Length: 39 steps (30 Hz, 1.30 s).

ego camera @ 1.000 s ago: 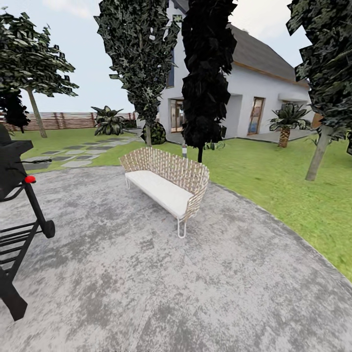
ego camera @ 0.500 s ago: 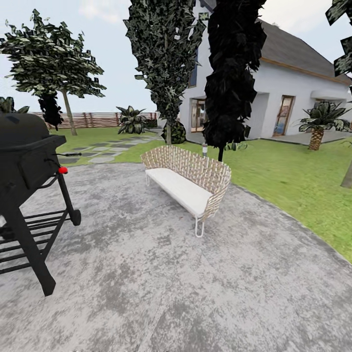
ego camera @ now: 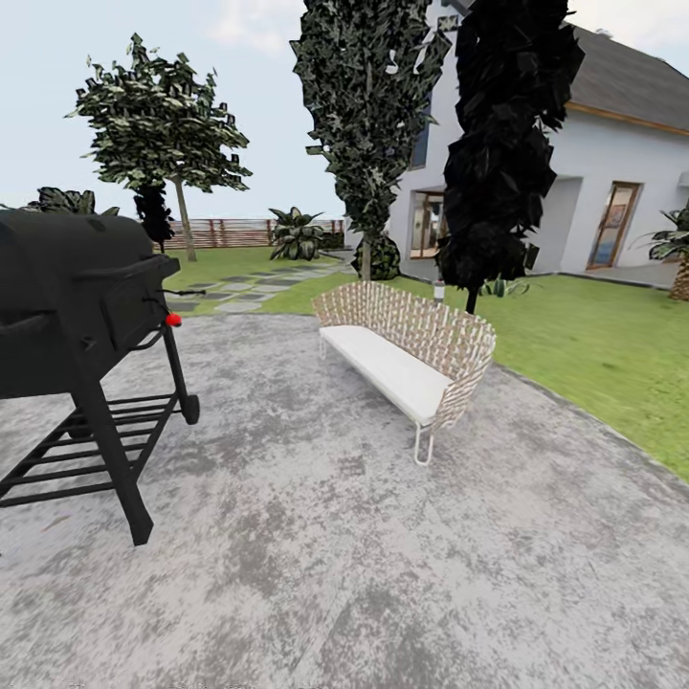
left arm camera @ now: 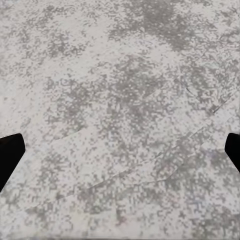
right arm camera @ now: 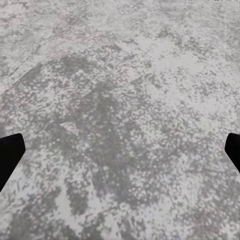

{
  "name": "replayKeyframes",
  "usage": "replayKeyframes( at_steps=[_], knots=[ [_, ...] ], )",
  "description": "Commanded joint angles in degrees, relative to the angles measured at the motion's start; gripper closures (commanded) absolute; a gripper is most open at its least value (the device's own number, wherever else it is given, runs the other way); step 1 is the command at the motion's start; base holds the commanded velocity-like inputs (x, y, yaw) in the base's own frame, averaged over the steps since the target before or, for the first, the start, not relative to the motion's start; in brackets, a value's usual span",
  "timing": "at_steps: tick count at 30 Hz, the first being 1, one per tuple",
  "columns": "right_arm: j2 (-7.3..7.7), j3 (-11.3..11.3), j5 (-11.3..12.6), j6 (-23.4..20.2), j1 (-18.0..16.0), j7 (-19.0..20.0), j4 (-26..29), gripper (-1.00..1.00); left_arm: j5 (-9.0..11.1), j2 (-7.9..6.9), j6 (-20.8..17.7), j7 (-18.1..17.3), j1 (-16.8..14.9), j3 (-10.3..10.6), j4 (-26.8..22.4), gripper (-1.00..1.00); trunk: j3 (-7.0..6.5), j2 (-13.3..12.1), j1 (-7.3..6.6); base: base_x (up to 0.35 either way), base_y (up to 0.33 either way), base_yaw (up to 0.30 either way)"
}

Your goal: In the garden, pick up the pesticide atomizer on the floor and spray pesticide onto both trees until each tree trunk is fully covered.

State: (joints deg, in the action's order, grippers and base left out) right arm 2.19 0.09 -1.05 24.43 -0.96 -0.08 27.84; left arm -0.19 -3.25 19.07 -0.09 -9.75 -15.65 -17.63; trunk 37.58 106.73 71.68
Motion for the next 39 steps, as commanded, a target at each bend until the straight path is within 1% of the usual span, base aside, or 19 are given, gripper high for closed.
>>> replayKeyframes(
  at_steps=[1,12,13,14,18,30,35,37,39],
  knots=[
    [0.00,0.0,0.0,0.0,0.0,0.0,0.0,-1.00,0.0,0.00,0.0,0.0,0.0,0.0,0.0,-1.00,0.19,0.4,0.23,0.000,0.000,0.261],
    [0.01,0.0,0.0,0.0,0.0,0.0,-0.1,-1.00,0.0,0.00,0.0,0.0,0.0,0.0,0.0,-1.00,2.16,4.8,2.64,0.000,0.000,0.276],
    [0.02,0.0,0.0,0.0,0.0,0.0,0.0,-1.00,0.0,0.00,0.0,0.0,0.0,0.0,0.0,-1.00,2.16,4.8,2.64,0.000,0.000,0.142],
    [0.35,0.0,0.0,0.0,0.0,0.1,-0.1,-1.00,0.0,0.00,0.0,0.0,0.0,0.0,0.0,-1.00,2.34,5.2,2.86,0.000,0.000,0.024],
    [0.52,0.0,0.0,0.0,0.0,0.2,-0.1,-1.00,0.0,0.00,0.0,0.0,0.0,0.0,0.0,-1.00,3.06,6.8,3.74,0.000,0.000,0.006],
    [0.46,0.0,-0.1,0.0,0.0,0.2,-0.3,-1.00,0.0,-0.03,0.0,0.0,0.0,-0.1,0.0,-1.00,5.22,11.6,6.38,0.000,0.000,0.000],
    [0.40,0.0,0.0,0.0,0.0,0.0,-0.1,-1.00,-0.1,-0.22,-0.3,0.2,-0.3,-0.2,-0.8,-1.00,6.11,13.7,7.48,0.000,0.000,0.000],
    [0.38,0.0,0.0,0.0,0.0,-0.1,0.0,-1.00,-0.2,-0.24,-0.4,0.1,-0.5,-0.2,-1.0,-1.00,6.47,14.5,7.91,0.000,0.000,0.000],
    [0.32,0.0,0.1,0.1,0.0,-0.1,0.1,-1.00,-1.4,-0.54,-0.5,0.2,-1.2,-0.1,-1.8,-1.00,6.83,15.3,8.35,0.000,0.000,0.000]
  ],
)
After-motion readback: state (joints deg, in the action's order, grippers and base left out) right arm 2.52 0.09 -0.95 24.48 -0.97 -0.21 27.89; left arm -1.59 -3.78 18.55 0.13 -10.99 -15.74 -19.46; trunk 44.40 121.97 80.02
